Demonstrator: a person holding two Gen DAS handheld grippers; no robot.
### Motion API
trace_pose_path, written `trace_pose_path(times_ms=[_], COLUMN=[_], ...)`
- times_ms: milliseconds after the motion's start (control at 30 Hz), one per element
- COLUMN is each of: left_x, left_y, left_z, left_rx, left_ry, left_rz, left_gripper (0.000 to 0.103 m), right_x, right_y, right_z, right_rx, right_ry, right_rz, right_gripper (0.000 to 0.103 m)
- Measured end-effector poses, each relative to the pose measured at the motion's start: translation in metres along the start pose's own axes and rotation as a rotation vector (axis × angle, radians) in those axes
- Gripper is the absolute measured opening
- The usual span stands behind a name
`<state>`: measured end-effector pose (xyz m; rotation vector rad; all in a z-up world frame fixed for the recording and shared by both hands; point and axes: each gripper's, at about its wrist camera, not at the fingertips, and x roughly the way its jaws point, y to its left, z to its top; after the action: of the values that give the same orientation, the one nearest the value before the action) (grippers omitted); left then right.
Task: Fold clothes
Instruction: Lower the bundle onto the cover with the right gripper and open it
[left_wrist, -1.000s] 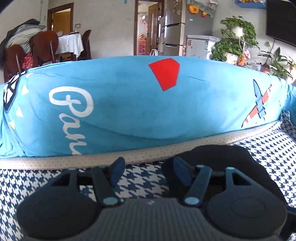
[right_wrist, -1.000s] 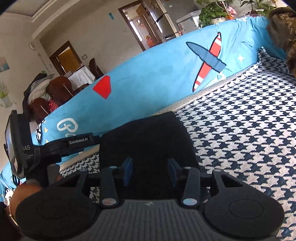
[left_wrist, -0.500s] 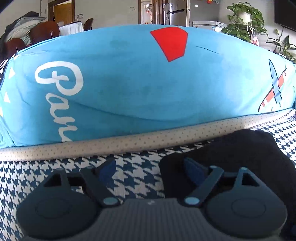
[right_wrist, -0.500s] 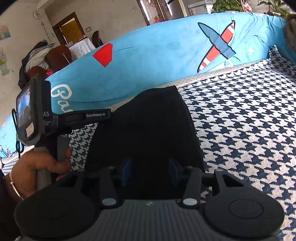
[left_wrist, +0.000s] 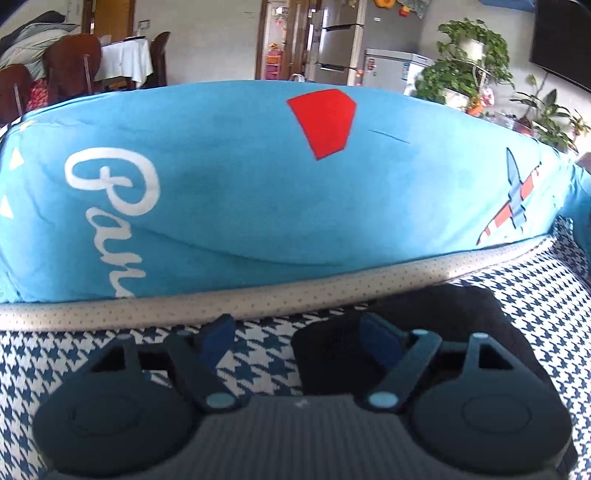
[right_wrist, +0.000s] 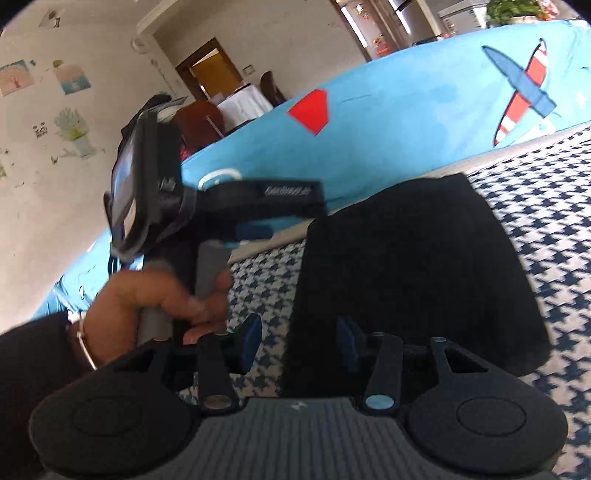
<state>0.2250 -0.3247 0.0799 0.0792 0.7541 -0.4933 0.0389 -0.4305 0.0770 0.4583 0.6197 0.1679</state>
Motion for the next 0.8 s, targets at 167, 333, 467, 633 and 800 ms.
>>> trace_pose_path(times_ms=[167,333,467,633,800], left_x=[0.013,0.032,0.047,0.049,0.030], left_y=[-0.006,-0.010,-0.011,-0.011,-0.019], left_z=[0.000,-0.004,-0.002,0.003,0.004], left_rx=[0.042,0.074,0.035,-0.015,-0.009], left_ry=[0.055,0.103,0.124,0.120,0.077], left_rz=[-0.056,-0.053,-0.025,-0.009,-0.070], left_gripper=[0.078,0.079,0.083,0.082,0.080], right_x=[0.026,0.040,0.044,0.045,0.041], right_y=[0.009,0.013,0.014,0.018,0.013], right_z=[-0.011,-0.023,-0.024,-0.025,-0.024], right_rx=[-0.014,-0.037,-0.028,-0.059,-0.038], right_ry=[0.093,0.153,0.160,0.169,0.166], right_rz=[0.017,0.005,0.003,0.001,0.018], right_gripper=[0.046,0.046,0.047,0.048,0.047])
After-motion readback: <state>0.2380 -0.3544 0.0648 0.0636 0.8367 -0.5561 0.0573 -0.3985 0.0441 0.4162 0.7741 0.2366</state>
